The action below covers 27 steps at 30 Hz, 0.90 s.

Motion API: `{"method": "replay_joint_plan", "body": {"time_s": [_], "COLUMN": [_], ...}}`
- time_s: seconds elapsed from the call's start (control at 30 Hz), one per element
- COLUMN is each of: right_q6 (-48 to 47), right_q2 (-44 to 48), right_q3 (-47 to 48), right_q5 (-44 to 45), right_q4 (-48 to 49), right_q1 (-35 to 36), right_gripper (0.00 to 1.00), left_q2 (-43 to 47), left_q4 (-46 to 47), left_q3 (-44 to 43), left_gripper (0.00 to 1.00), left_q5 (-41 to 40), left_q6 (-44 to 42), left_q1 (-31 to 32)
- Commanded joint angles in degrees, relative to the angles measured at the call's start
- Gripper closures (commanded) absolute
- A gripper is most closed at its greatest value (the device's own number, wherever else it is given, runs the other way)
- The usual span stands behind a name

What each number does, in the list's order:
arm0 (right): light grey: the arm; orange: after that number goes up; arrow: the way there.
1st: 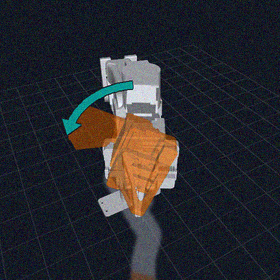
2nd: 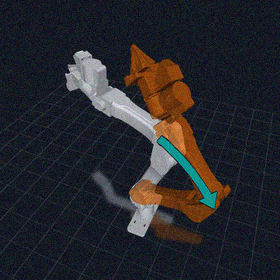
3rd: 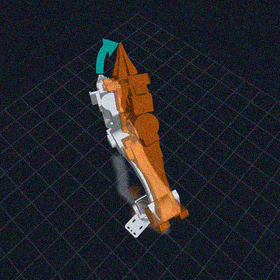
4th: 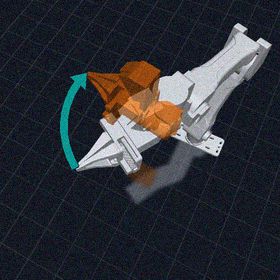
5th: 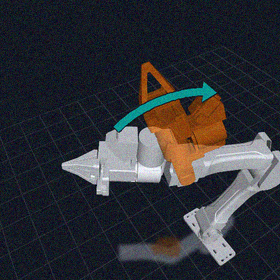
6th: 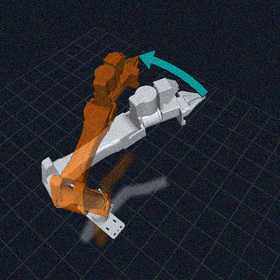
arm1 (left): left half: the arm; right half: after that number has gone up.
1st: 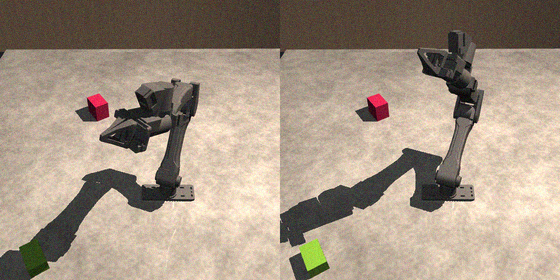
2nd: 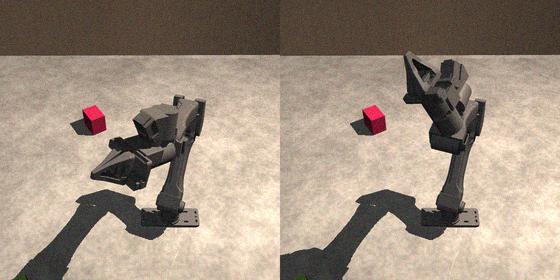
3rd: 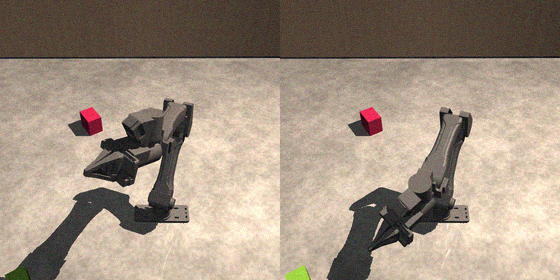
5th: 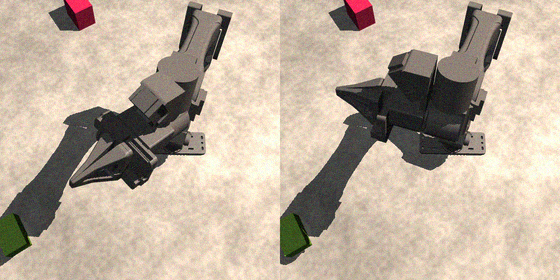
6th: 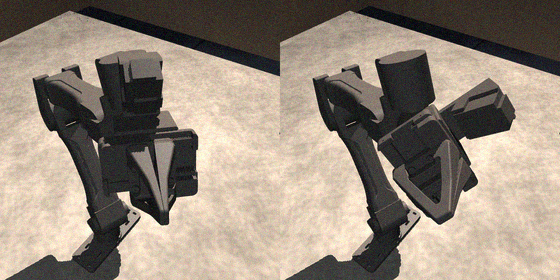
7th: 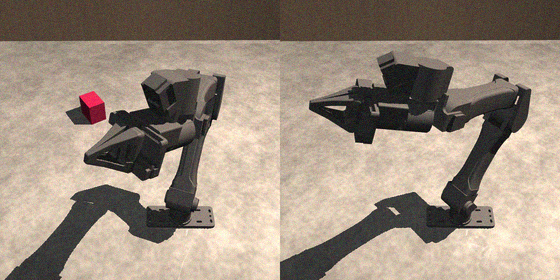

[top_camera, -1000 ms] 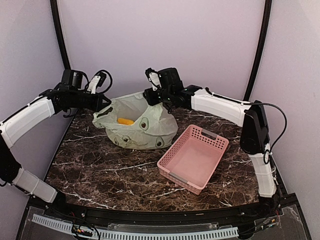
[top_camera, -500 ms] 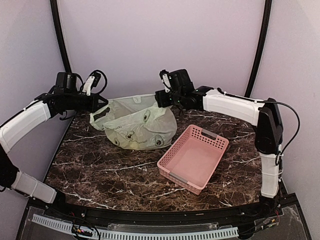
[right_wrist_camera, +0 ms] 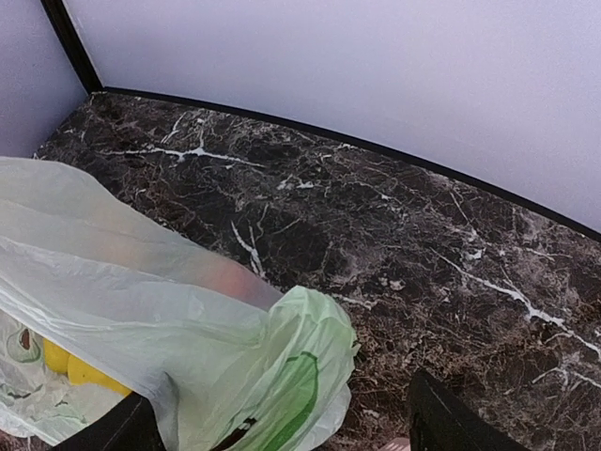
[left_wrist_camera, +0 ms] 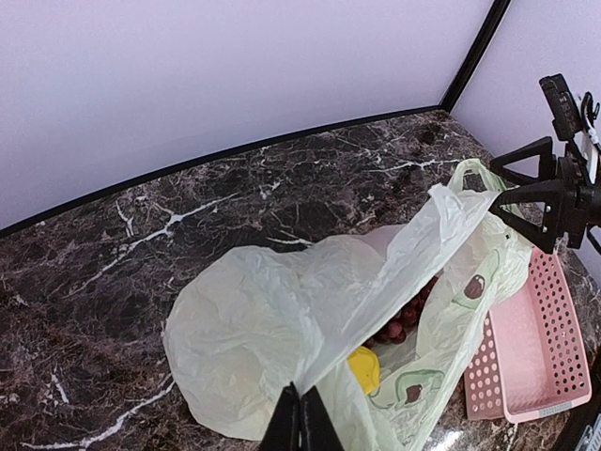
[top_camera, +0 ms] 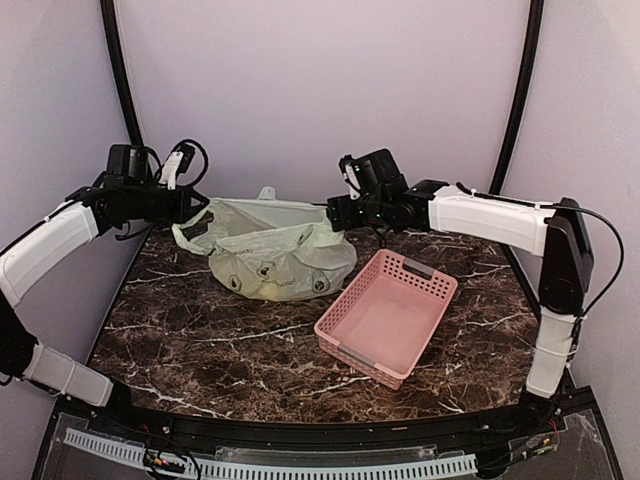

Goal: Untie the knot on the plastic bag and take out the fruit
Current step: Adjust the bag opening for the takeout bag.

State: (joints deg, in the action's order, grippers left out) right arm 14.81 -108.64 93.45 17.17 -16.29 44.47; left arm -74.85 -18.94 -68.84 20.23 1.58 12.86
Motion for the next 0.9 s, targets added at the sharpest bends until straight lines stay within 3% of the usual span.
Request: {"method": "replay_joint_plan", "body": {"time_s": [0.0, 0.17, 0.4, 0.5, 0.77, 0.87], "right_q6": [-1.3, -7.8, -10.0, -11.8, -11.7, -11.3], "right_q2": [3.6, 3.9, 2.6, 0.0, -12.0, -15.3], "right_q3": [0.1, 6.8, 12.0, 15.3, 28.4, 31.4], "right_q5": [0.4, 0.5, -5.8, -10.3, -19.8, -21.4], "right_q4": [-5.7, -8.1, -3.3, -0.7, -1.7, -2.4], "right_q1": [1.0, 8.1, 13.2, 15.2, 16.1, 16.1], "right_gripper": [0.16, 0.08, 0.06, 0.14, 0.52, 0.62], "left_q2": [3.3, 3.3, 3.3, 3.1, 3.0, 2.9], "left_q4": [0.6, 2.4, 3.0, 3.1, 3.5, 3.6], "left_q3": [1.5, 2.2, 2.7, 2.8, 3.0, 3.1], "left_gripper": [0.99, 0.99, 0.99, 0.99, 0.99, 0.99], "left_q5": [-1.7, 2.1, 2.2, 2.5, 3.3, 3.4], "left_q6": [0.1, 0.3, 0.4, 0.6, 0.8, 0.8], "left_q1": [-1.9, -1.9, -1.9, -1.9, -1.9, -1.9]}}
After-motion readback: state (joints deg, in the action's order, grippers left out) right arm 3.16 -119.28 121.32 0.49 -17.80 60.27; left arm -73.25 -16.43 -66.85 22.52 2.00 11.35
